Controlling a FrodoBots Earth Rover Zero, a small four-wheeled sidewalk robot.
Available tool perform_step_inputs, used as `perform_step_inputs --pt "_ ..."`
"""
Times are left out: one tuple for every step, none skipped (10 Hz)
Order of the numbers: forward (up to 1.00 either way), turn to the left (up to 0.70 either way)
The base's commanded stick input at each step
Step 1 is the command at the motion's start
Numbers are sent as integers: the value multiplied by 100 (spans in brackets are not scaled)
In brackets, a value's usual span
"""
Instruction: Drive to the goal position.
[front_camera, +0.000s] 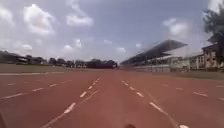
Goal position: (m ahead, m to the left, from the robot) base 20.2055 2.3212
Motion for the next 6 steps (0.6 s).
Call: perform_step_inputs --pt "70 0" --pt "70 0" --pt "70 0" --pt "70 0" --pt "70 0" --pt "70 0"
